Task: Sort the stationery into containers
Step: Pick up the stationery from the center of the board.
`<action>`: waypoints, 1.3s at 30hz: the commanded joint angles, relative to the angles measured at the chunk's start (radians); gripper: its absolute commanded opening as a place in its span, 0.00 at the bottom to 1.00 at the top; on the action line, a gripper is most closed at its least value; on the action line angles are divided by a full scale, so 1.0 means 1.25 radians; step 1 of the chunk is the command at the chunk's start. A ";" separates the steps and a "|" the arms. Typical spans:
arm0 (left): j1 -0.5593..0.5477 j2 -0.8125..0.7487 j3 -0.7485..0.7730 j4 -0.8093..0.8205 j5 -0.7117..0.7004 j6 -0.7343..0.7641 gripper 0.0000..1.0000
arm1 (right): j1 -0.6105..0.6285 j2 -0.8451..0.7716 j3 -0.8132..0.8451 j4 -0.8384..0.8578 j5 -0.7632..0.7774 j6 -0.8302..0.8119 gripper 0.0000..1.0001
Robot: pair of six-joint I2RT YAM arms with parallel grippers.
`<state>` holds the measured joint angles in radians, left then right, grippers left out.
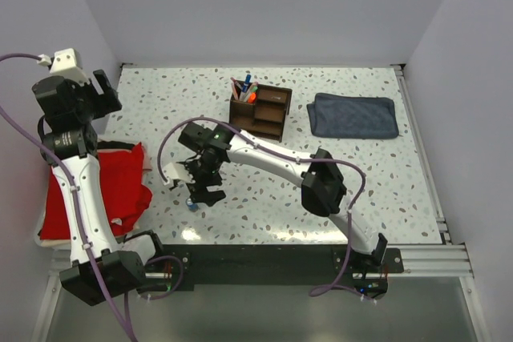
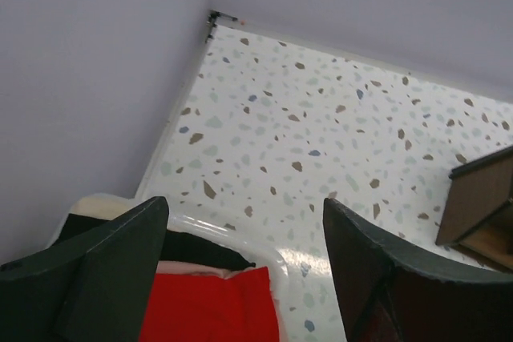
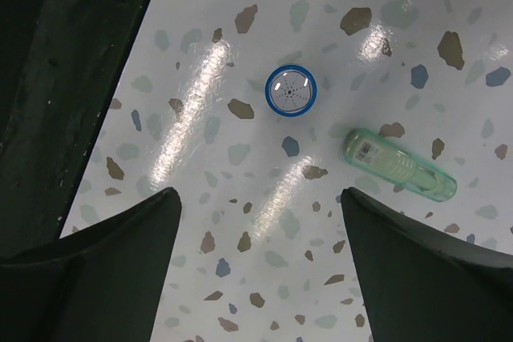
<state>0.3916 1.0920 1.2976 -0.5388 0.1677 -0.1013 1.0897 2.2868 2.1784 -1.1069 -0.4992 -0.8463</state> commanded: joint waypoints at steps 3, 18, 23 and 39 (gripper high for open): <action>0.006 0.044 0.083 0.125 -0.132 0.002 0.84 | 0.020 0.006 0.028 0.093 0.078 0.066 0.78; 0.018 0.114 0.145 0.149 -0.106 0.012 0.84 | 0.041 0.067 0.078 0.105 0.059 0.082 0.65; 0.019 0.113 0.140 0.146 -0.106 0.015 0.84 | 0.045 0.070 0.082 0.122 0.042 0.089 0.64; 0.019 0.130 0.150 0.157 -0.091 0.012 0.84 | 0.069 0.072 0.048 0.164 0.036 0.082 0.62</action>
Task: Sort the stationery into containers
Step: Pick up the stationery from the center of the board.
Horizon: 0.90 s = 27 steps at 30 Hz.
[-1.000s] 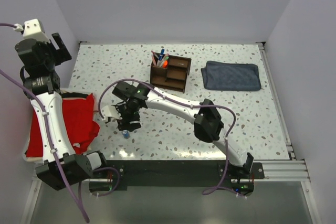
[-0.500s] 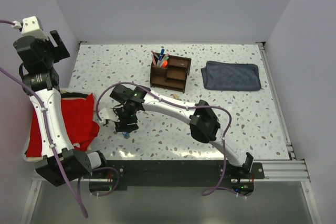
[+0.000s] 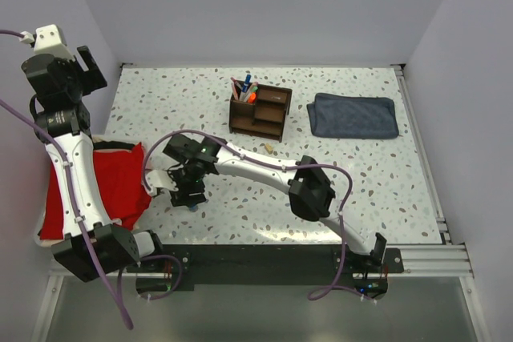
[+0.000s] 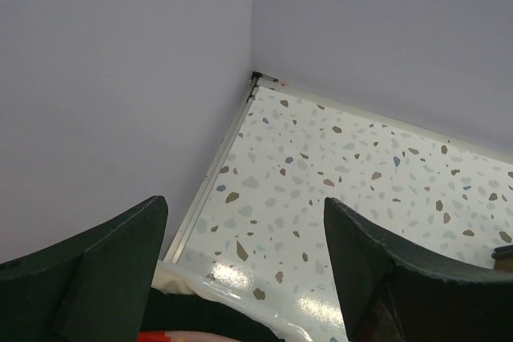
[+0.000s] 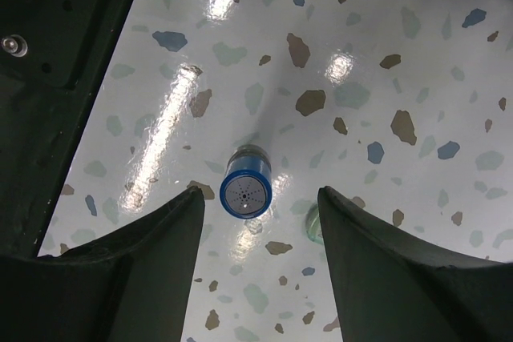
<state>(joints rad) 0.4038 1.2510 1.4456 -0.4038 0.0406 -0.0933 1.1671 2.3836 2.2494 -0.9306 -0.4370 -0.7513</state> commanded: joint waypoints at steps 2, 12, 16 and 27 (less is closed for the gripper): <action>0.010 0.004 0.034 0.049 0.013 0.007 0.84 | 0.008 -0.006 -0.014 0.023 -0.011 0.007 0.61; 0.010 0.007 0.030 0.049 0.014 0.008 0.84 | 0.010 -0.010 -0.048 0.022 0.005 -0.015 0.56; 0.010 0.008 0.028 0.047 0.014 0.010 0.84 | 0.010 -0.010 -0.048 0.033 0.001 -0.009 0.55; 0.010 0.013 0.023 0.043 0.020 0.008 0.84 | 0.012 -0.004 -0.059 0.047 0.000 -0.008 0.50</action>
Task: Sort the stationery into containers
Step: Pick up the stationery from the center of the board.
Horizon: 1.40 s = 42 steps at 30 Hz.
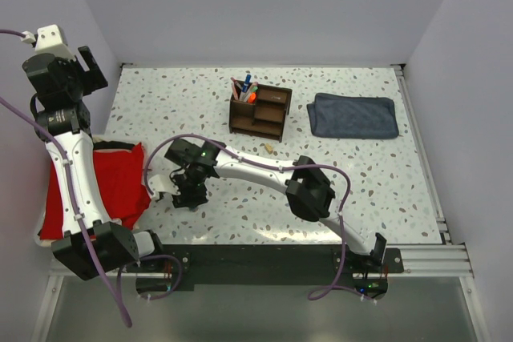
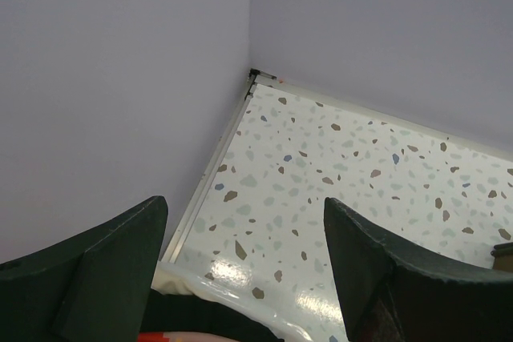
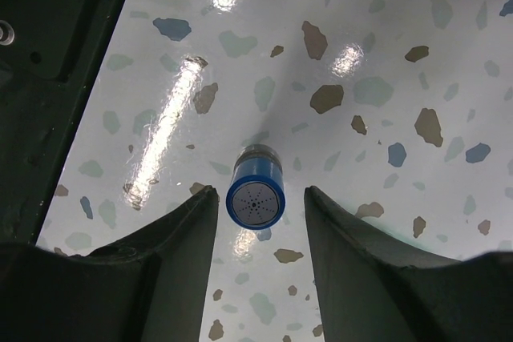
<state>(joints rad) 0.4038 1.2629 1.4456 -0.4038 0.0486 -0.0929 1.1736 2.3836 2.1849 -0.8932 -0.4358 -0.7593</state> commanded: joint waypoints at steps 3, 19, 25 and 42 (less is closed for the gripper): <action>0.010 0.002 0.023 0.044 0.011 0.010 0.84 | 0.007 -0.004 -0.013 0.013 -0.001 -0.005 0.47; 0.010 0.001 0.013 0.046 0.020 0.004 0.84 | 0.011 -0.001 -0.020 0.031 0.009 0.005 0.28; 0.010 -0.004 0.009 0.058 0.038 0.017 0.84 | -0.001 -0.027 0.030 -0.073 0.065 -0.018 0.18; -0.173 0.007 -0.090 0.055 0.377 0.136 0.74 | -0.434 -0.567 -0.509 -0.057 0.068 -0.019 0.00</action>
<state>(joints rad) 0.3172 1.2682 1.3766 -0.3420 0.3916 -0.0124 0.7727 1.8011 1.6833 -0.9634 -0.3080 -0.7635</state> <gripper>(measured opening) 0.742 0.360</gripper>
